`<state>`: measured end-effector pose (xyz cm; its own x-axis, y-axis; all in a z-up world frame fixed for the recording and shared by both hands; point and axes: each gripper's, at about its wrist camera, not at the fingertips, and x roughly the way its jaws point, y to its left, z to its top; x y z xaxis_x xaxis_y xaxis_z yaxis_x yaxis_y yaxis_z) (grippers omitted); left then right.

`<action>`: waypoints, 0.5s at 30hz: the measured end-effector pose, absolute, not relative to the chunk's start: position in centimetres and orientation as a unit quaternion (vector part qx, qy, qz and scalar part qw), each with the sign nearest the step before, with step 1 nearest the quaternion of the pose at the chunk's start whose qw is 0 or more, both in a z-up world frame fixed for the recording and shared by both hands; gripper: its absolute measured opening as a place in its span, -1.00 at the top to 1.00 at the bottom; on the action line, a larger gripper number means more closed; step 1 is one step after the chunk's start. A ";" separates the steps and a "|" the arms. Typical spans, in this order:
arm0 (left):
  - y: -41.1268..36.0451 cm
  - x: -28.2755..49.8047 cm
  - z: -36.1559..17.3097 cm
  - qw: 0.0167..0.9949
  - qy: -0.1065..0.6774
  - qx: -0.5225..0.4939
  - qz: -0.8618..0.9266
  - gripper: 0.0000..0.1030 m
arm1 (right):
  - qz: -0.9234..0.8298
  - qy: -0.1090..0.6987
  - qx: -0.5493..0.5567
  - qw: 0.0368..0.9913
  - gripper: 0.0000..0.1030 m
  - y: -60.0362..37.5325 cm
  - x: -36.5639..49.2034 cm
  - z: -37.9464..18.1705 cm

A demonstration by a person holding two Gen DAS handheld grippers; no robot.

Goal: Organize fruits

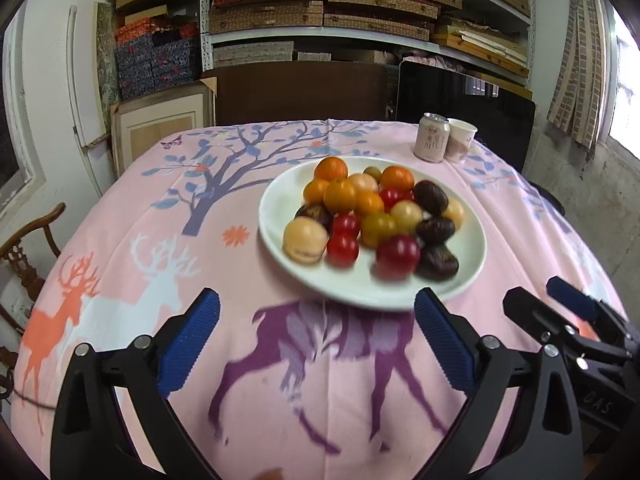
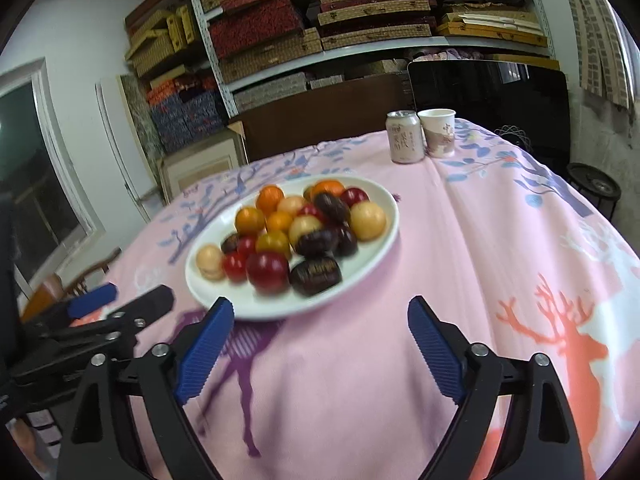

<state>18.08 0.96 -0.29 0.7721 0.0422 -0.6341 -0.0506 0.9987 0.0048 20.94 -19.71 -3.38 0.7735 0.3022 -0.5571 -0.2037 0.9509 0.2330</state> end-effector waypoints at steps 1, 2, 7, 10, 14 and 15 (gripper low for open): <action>0.8 17.5 -0.4 0.941 0.336 0.000 0.029 -0.92 | 0.127 0.307 0.073 0.940 -0.83 -19.7 20.7 -3.5; 0.7 17.1 -0.6 0.941 0.336 0.006 0.033 -0.92 | 0.122 0.306 0.070 0.941 -0.84 -19.7 20.5 -3.5; 1.0 16.4 -0.7 0.940 0.340 0.003 0.033 -0.92 | 0.106 0.309 0.067 0.943 -0.91 -20.0 20.7 -3.7; 1.5 16.5 -0.7 0.938 0.344 -0.019 0.022 -0.92 | 0.103 0.312 0.069 0.942 -0.91 -20.2 21.0 -3.8; 1.6 16.6 -0.8 0.937 0.347 -0.018 0.026 -0.92 | 0.095 0.318 0.079 0.940 -0.91 -20.7 21.3 -4.0; 1.6 16.7 -0.8 0.937 0.348 -0.018 0.026 -0.92 | 0.095 0.321 0.083 0.939 -0.91 -20.8 21.5 -4.1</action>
<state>16.70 1.61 -0.79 0.7565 0.0368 -0.6530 -0.0622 0.9979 -0.0158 21.45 -20.81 -4.09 0.7757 0.2314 -0.5872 -0.1250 0.9682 0.2165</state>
